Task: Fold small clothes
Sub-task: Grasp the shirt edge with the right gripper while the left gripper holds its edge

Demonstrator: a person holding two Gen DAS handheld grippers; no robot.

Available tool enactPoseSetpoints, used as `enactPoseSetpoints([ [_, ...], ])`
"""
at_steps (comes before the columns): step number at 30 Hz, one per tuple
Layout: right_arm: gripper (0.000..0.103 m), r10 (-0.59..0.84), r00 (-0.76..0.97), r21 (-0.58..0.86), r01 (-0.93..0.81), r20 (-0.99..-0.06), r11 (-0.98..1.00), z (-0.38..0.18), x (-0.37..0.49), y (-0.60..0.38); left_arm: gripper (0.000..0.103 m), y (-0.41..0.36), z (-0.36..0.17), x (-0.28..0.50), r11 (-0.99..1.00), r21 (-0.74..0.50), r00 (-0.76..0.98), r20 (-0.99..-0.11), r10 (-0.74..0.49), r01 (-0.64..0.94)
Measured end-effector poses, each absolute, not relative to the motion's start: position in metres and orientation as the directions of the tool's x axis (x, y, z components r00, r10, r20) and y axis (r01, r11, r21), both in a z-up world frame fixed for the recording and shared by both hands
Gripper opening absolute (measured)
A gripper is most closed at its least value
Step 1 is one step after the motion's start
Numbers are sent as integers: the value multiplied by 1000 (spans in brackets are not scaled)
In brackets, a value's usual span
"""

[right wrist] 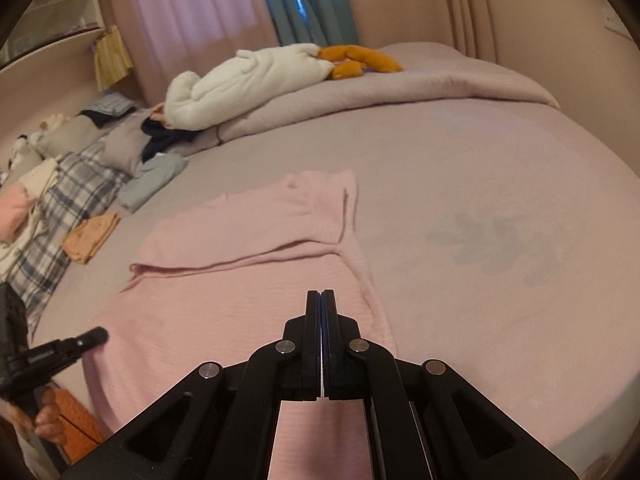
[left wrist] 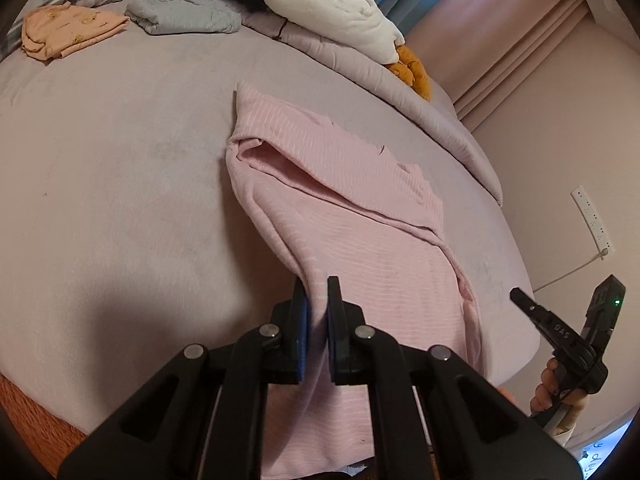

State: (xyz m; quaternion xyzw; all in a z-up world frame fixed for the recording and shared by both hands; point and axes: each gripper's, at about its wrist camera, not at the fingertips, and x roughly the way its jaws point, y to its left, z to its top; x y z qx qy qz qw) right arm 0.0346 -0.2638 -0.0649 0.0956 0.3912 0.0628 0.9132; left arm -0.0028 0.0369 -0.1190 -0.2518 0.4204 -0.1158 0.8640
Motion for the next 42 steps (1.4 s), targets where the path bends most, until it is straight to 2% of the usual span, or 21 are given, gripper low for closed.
enactPoseSetpoints([
  [7,1,157,615,211,16,-773,977,-90,28,-271,7,38,-122,-4,862,-507,614,-686,-390,-19],
  [10,7,114,593,177,48,-797,983,-95,23,-276,7,38,-125,-3,866,-500,608,-696,-383,-27],
  [14,53,100,583,180,81,-806,980,-99,17,-287,7,40,-128,-4,868,-494,606,-703,-372,-40],
  [16,57,109,572,194,91,-813,977,-103,14,-291,7,39,-129,-4,876,-480,605,-712,-357,-48],
  [20,57,88,538,172,108,-838,979,-118,12,-292,7,39,-133,-5,882,-467,601,-724,-340,-64],
  [25,56,182,527,248,56,-830,967,-134,12,-287,7,37,-134,-7,897,-438,608,-729,-315,-61],
  [26,48,174,531,241,60,-829,969,-134,12,-286,7,36,-134,-8,898,-436,609,-729,-312,-63],
  [27,32,183,535,248,52,-825,967,-134,13,-284,7,35,-134,-7,898,-435,611,-728,-311,-62],
  [28,23,210,528,273,43,-823,961,-135,14,-283,7,35,-134,-8,899,-434,613,-727,-309,-62],
  [29,8,249,519,309,32,-818,950,-136,16,-282,7,35,-134,-8,898,-436,615,-725,-310,-62],
  [30,7,293,508,351,19,-810,936,-137,17,-280,7,35,-133,-9,896,-440,619,-721,-311,-63],
  [33,7,288,515,338,3,-807,941,-134,18,-274,7,37,-129,-13,893,-447,633,-708,-312,-60],
  [37,7,395,551,447,-44,-735,893,-113,11,-276,7,39,-121,-16,888,-457,645,-693,-322,-48],
  [42,7,435,626,496,-88,-647,864,-78,15,-282,7,41,-109,-13,886,-463,669,-670,-323,-36],
])
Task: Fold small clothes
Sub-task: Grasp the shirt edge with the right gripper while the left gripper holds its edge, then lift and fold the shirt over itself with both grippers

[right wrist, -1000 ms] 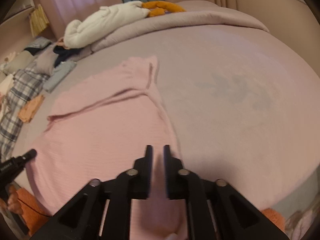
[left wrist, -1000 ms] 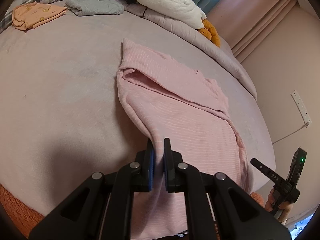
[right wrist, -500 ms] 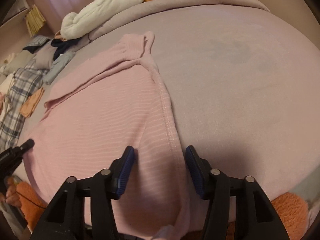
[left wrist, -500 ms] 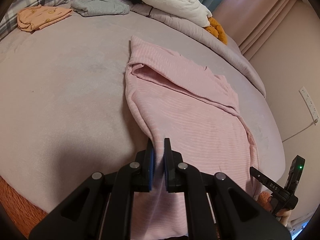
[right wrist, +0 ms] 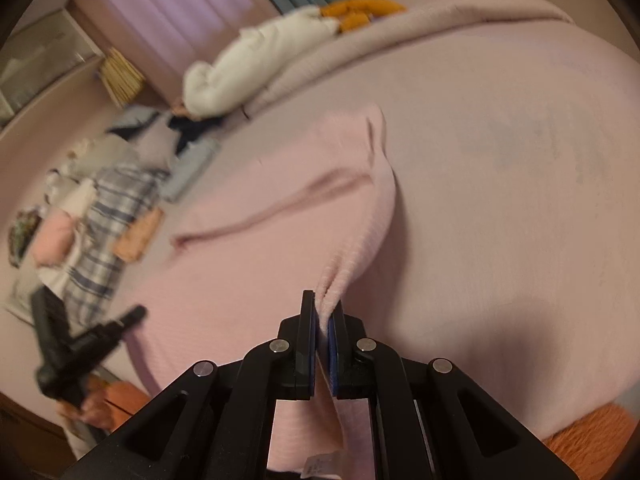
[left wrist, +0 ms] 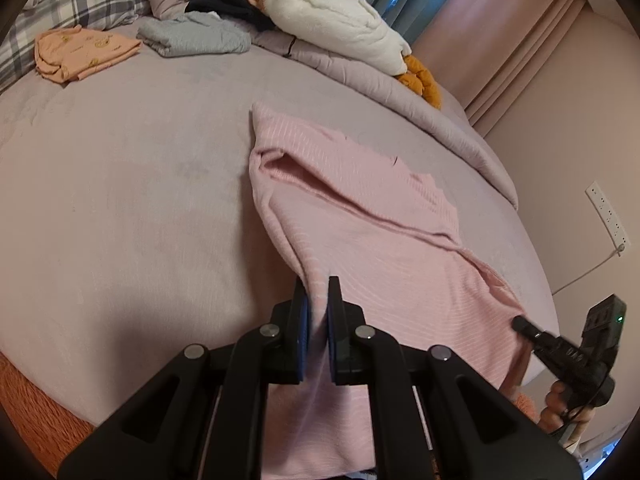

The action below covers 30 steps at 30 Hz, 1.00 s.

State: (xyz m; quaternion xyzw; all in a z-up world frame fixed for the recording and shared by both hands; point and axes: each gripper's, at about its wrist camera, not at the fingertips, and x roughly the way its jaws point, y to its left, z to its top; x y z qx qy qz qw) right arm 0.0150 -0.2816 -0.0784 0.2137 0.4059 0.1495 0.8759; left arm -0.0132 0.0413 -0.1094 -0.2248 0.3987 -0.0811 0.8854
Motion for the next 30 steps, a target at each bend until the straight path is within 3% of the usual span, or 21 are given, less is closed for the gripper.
enactPoseSetpoints([
  [14,7,332,683,404,-59,-650,913,-69,71,-276,7,59,-114,38,885,-457,656,-695,-293,-90],
  [22,7,240,618,299,-9,-749,954,-103,109,-267,9,60,-153,75,903,-403,571,-781,-253,-151],
  [30,6,213,550,269,23,-807,963,-132,117,-268,13,56,-167,86,923,-363,546,-802,-241,-125],
])
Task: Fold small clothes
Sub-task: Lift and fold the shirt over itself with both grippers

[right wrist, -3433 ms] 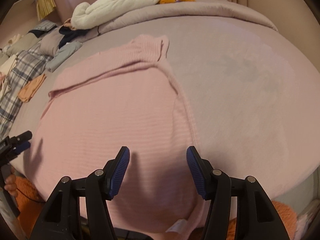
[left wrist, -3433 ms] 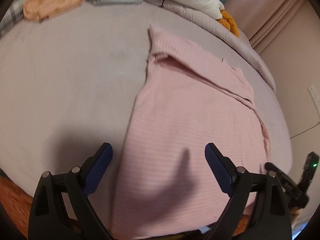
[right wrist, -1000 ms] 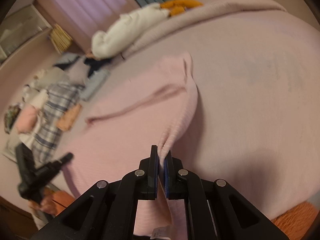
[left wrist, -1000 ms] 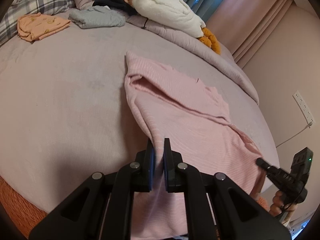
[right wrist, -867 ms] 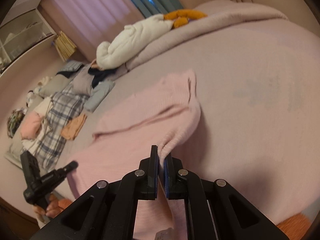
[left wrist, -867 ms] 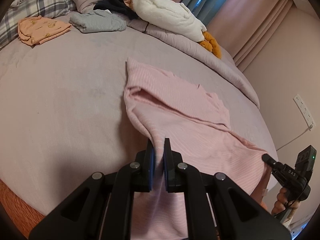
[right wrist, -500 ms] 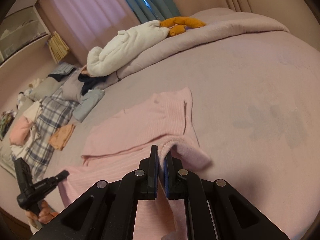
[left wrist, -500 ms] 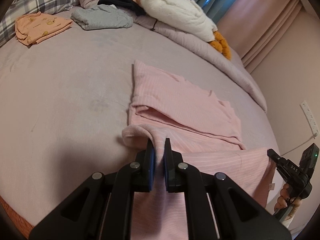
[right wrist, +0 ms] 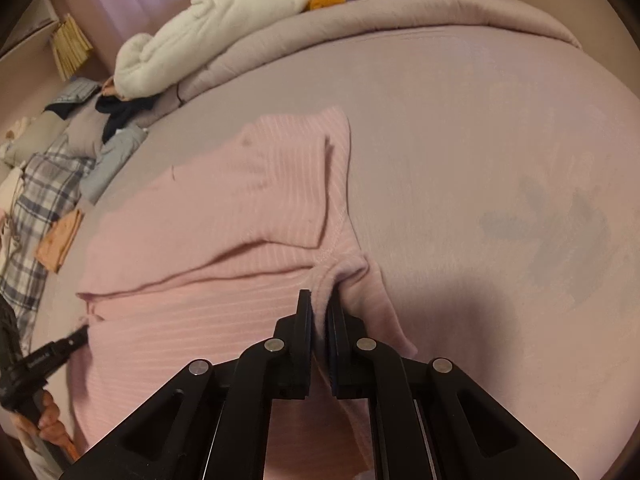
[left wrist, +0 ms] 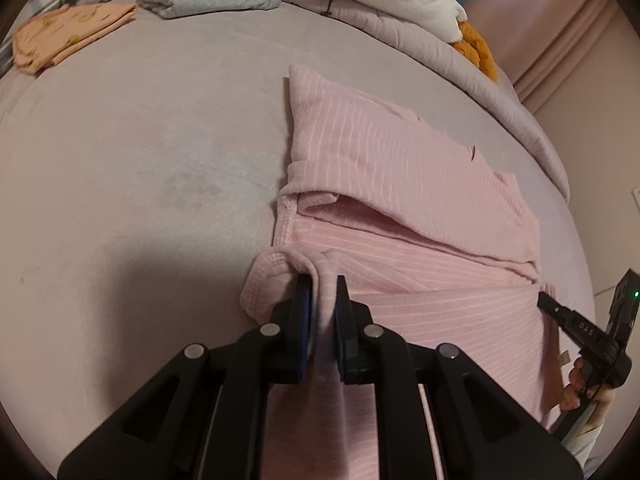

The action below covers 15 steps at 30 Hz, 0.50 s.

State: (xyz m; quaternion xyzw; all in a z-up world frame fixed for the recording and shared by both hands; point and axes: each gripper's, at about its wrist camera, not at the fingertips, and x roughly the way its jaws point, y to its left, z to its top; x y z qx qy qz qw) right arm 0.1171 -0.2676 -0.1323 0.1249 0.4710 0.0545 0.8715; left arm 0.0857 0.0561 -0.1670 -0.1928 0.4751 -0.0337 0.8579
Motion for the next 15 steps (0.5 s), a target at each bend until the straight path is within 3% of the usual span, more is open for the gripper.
enactPoseSetpoints([
  [7,6,179,558,225,15,-810,974,-127,113,-265,14,57,-166,79,912,-382,561,-793,-240,-151],
  [11,7,146,561,184,11,-815,983,-122,112,-262,31,57,-154,71,901,-412,555,-785,-275,-137],
  [13,20,124,565,156,9,-816,988,-115,107,-260,50,53,-142,63,910,-399,564,-780,-273,-112],
  [15,52,111,586,145,11,-803,989,-108,101,-259,58,52,-133,55,916,-390,585,-766,-265,-95],
])
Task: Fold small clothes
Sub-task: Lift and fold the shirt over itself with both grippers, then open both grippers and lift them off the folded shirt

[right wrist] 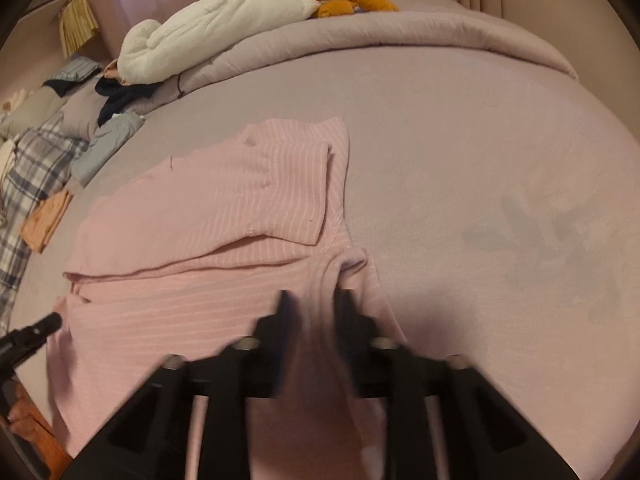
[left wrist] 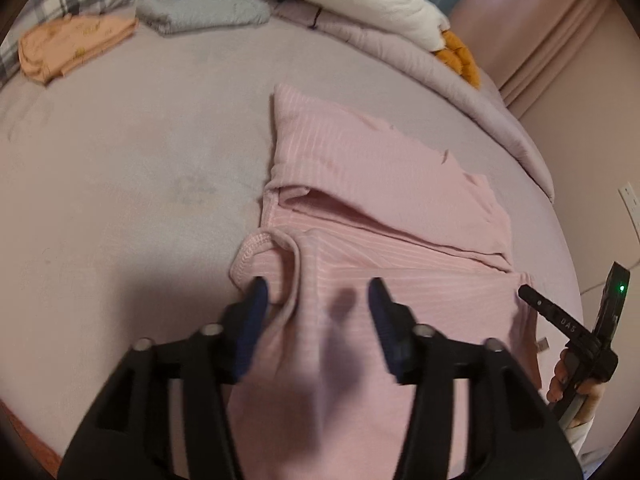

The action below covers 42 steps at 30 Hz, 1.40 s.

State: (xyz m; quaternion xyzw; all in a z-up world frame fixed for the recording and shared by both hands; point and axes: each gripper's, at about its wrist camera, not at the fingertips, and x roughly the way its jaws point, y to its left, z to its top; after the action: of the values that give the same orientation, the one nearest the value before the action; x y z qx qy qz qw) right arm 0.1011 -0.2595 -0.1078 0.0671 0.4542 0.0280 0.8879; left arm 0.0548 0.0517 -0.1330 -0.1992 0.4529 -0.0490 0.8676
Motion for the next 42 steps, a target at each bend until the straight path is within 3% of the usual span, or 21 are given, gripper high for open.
enactPoseSetpoints([
  [2,58,110,610,146,9,-785,989,-99,92,-261,67,54,-122,44,913,-398,609,-747,-267,-87],
  [4,58,105,621,141,9,-777,990,-91,85,-263,76,57,-117,37,906,-415,620,-734,-278,-85],
  [8,65,109,639,159,21,-761,987,-83,72,-268,81,59,-114,22,898,-433,625,-724,-293,-81],
  [42,65,186,554,270,73,-812,960,-111,10,-271,80,70,-159,-38,864,-491,513,-773,-374,-109],
])
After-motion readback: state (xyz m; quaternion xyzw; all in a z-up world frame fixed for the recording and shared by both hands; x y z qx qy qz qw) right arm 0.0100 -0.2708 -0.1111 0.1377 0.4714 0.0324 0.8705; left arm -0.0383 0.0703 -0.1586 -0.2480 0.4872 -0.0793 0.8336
